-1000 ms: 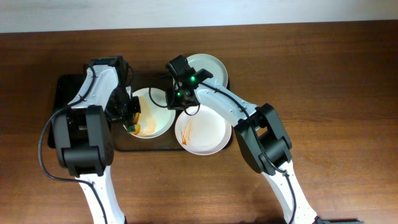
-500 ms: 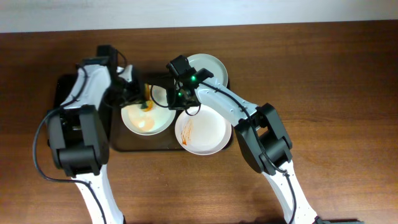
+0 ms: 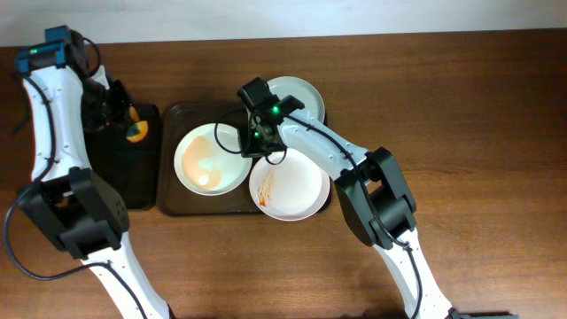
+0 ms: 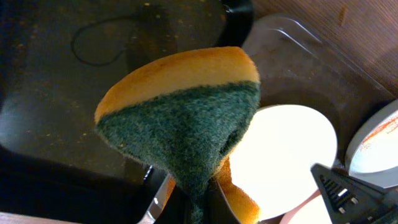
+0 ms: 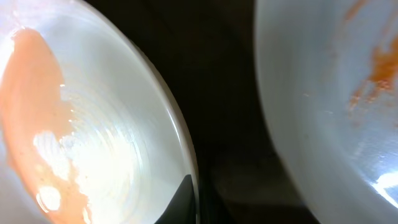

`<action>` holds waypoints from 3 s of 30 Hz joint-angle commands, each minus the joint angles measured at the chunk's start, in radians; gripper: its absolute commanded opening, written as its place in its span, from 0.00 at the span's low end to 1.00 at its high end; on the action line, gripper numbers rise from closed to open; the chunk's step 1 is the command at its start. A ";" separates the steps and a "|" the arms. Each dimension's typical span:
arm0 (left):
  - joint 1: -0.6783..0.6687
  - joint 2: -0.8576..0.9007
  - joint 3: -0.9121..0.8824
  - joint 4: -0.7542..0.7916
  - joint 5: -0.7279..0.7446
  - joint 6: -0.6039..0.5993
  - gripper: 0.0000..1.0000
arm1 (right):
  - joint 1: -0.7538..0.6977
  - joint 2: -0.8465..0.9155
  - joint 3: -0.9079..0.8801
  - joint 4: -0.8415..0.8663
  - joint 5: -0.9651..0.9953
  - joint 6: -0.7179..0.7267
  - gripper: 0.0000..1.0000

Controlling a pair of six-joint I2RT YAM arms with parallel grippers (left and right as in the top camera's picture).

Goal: Clean dirty plates on tray and stack at the side
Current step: 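Lift the sponge back over the black tray with left gripper, then carry the cleaned plate right and set it on the table, then move right gripper back and grip the bottom-right plate rim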

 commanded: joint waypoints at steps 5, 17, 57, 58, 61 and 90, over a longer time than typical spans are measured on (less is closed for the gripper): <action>0.019 -0.002 0.019 0.017 -0.056 0.017 0.01 | 0.054 -0.122 0.128 -0.105 0.276 -0.114 0.04; 0.019 -0.002 0.019 0.021 -0.066 0.017 0.01 | 0.261 -0.126 0.209 -0.154 0.959 -0.194 0.04; 0.019 -0.002 0.019 0.032 -0.066 0.017 0.01 | -0.283 -0.292 0.300 -0.451 -0.157 -0.225 0.04; 0.019 -0.002 0.019 0.032 -0.066 0.017 0.01 | -0.327 -0.292 0.300 -0.478 -0.154 -0.227 0.04; 0.019 -0.002 0.019 0.032 -0.066 0.017 0.01 | -0.487 -0.292 0.292 -0.572 -0.074 -0.230 0.04; 0.018 -0.002 0.019 0.033 -0.066 0.017 0.01 | -0.816 -0.350 -0.254 -0.429 -0.055 -0.278 0.40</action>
